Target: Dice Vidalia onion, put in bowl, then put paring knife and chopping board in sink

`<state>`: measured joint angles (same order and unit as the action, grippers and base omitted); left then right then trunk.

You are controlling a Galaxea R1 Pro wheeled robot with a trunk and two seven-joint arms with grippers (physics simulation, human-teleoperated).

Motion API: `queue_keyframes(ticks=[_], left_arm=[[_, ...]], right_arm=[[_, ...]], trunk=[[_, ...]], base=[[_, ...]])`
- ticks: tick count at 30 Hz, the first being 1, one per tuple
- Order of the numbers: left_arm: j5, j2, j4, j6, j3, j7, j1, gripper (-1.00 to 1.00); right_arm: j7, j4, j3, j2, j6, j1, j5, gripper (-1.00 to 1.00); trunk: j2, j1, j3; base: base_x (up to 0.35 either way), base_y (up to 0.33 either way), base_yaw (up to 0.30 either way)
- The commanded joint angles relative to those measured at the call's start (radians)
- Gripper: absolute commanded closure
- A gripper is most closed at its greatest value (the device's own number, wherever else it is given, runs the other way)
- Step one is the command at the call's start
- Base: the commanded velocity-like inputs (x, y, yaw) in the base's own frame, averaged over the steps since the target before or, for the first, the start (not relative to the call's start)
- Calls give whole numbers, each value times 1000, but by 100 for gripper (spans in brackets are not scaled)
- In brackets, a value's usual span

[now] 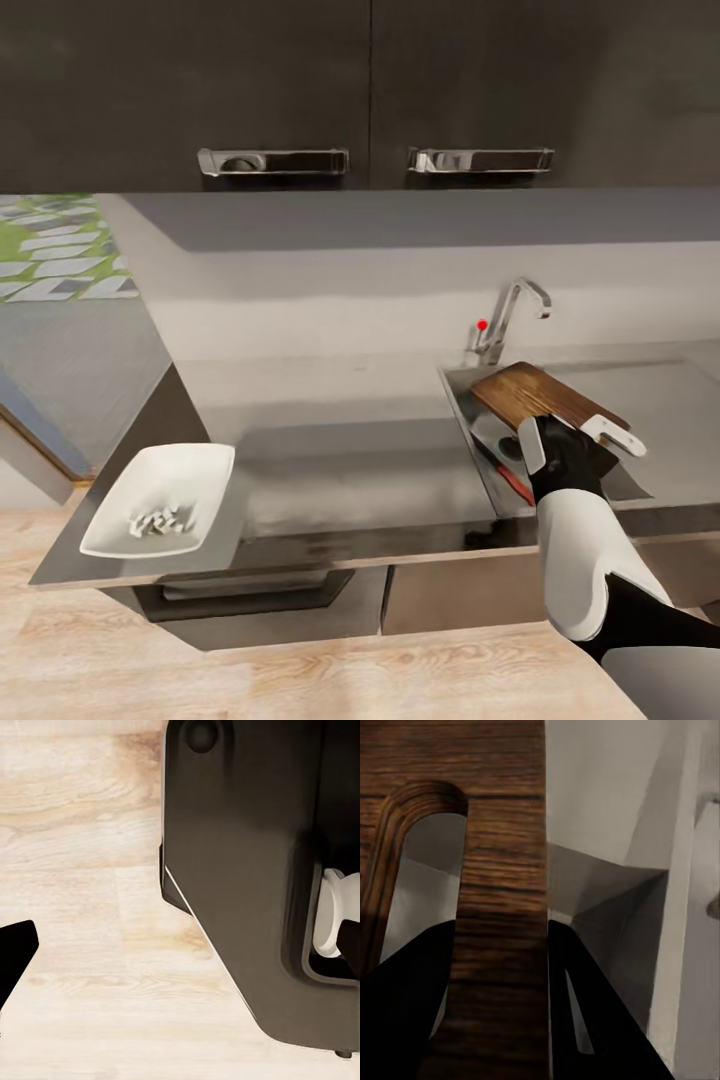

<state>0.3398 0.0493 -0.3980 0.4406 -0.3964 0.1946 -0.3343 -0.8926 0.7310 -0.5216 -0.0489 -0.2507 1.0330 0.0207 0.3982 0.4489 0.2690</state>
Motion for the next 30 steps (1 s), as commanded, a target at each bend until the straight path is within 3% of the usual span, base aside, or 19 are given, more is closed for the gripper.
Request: queue_keyframes(ticks=[1,4,8,11,15,20,30], left_arm=[[5,1,-2,1,-9,8,0,-100],[5,1,-2,1,-9,8,0,-100],[4,5,-2,1,-9,8,0,-100],[5,12,-3,1,-9,8,0,-100],[5,14,-6,1,-8,8,0,-100],[4,14,-7,1,-7,8,0,-100],[4,12,-9,1,-7,8,0,-100]], right_arm=[[-2,1,-2,0,-7,1,-1,100],[-2,1,-14,2,-8,1,0,100],[1,1,-156,3,-7,1,3,100],[4,1,-198,8,-7,1,3,100],[4,-3,-205,-1,-3,1,1,100],[1,-36,-205,-2,56,1,0,100],[1,-42,-207,2,63,1,1,100]], trunk=[[2,1,3],[2,1,7],[2,1,13],[2,1,18],[2,1,25],[2,1,33],[2,1,48]], base=[[299,0,0],[300,0,0],[185,0,0],[32,0,0],[5,0,0],[0,0,0],[143,0,0]])
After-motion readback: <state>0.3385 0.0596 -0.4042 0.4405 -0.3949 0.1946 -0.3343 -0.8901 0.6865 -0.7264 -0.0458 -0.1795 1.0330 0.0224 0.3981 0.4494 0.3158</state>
